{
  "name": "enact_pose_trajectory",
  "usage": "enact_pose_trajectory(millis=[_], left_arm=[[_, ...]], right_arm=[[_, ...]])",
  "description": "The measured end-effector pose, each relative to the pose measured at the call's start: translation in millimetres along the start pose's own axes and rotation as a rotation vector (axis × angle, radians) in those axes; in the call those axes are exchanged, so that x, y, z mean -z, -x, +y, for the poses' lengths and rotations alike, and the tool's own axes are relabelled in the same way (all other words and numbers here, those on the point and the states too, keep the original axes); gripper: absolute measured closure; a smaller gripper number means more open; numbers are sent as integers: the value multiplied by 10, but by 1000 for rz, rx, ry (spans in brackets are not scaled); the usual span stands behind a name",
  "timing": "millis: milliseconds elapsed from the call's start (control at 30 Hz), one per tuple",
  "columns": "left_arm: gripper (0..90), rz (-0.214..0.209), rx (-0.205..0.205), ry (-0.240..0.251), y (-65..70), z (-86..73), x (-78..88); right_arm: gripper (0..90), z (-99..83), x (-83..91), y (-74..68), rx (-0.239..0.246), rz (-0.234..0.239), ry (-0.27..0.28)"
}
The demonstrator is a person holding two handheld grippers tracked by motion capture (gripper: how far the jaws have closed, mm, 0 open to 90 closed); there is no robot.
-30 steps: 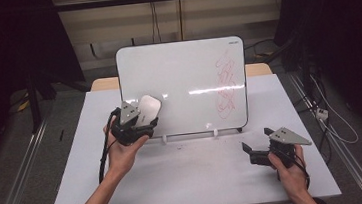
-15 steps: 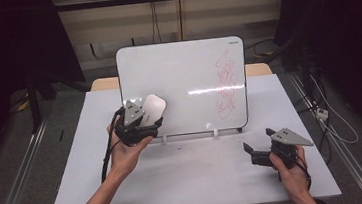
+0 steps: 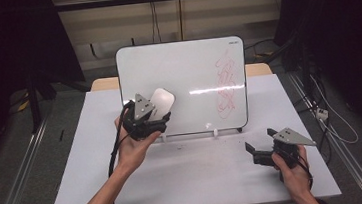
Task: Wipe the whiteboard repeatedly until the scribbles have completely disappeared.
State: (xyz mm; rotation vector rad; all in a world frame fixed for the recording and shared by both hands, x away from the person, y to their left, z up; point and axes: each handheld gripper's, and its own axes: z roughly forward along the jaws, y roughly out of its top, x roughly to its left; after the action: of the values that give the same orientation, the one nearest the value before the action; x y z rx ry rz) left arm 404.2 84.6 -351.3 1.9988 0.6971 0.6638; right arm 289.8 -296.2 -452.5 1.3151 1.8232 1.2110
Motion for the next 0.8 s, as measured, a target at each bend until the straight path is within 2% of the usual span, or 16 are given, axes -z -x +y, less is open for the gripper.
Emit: enact_pose_trajectory(millis=[100,233,467,600,800], left_arm=[[306,-5,-22,-7,45,85,-71],[306,-15,-17,17,93,176,-146],[306,-27,-31,57,174,376,-263],[306,-18,-47,72,214,508,-322],[307,-15,-60,75,246,596,-399]], right_arm=[[51,1,-10,3,3,7,1],[51,1,-5,-1,5,10,0],[51,5,5,-11,10,7,2],[51,8,3,-26,21,7,2],[51,16,-2,-43,23,11,1]])
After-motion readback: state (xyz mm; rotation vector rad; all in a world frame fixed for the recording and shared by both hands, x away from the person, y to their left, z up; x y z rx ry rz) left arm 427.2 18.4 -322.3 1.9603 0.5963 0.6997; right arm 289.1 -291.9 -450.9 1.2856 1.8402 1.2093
